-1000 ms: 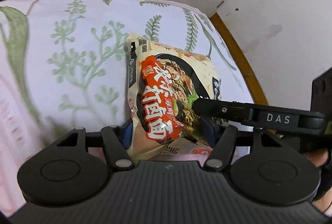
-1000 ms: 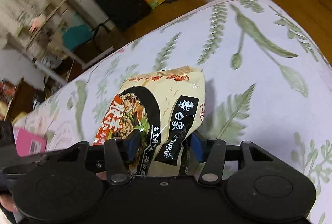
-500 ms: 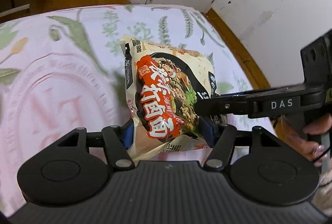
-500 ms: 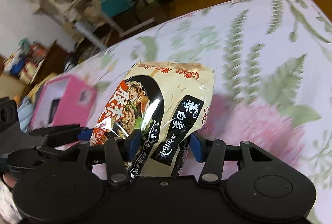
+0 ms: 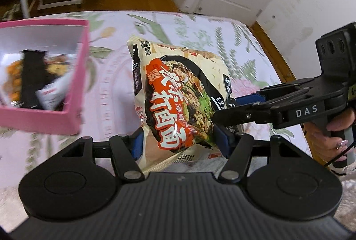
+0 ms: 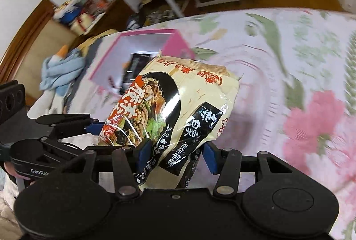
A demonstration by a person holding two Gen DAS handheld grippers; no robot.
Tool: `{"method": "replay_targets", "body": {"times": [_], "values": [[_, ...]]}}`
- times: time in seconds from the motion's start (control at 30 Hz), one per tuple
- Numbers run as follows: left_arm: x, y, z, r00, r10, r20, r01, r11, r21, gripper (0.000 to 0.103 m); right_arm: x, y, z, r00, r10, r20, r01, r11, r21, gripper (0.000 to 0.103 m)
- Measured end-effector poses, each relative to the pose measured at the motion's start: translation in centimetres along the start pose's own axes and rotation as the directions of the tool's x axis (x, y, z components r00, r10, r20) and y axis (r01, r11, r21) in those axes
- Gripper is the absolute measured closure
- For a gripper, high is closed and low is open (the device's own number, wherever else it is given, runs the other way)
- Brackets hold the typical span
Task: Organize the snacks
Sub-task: 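Carry the noodle bag into the pink box and open both grippers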
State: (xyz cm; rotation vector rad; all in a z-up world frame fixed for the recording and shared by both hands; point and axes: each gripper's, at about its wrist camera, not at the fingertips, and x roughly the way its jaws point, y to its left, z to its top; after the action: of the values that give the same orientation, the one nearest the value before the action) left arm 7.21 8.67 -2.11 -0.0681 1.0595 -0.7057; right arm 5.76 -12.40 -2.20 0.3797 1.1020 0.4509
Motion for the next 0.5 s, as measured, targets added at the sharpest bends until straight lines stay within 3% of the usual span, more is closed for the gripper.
{"method": "replay_targets", "body": {"times": [0.27,0.5], "values": [[-5.1,5.8,0.7,0.994,0.062,0.09,-0.055,0.996,-0.07,0.041,3.5,5.7,3.8,0.997,0.074,0.018,-0.072,0.993,-0.089,0.047],[-6.6,10.5,2.9,0.983,0.163,0.085,-0.157,0.984,-0.08,0.041,8.2,8.0,8.2,0.992,0.125,-0.024,-0.127,0.986,-0.109,0.047]]}}
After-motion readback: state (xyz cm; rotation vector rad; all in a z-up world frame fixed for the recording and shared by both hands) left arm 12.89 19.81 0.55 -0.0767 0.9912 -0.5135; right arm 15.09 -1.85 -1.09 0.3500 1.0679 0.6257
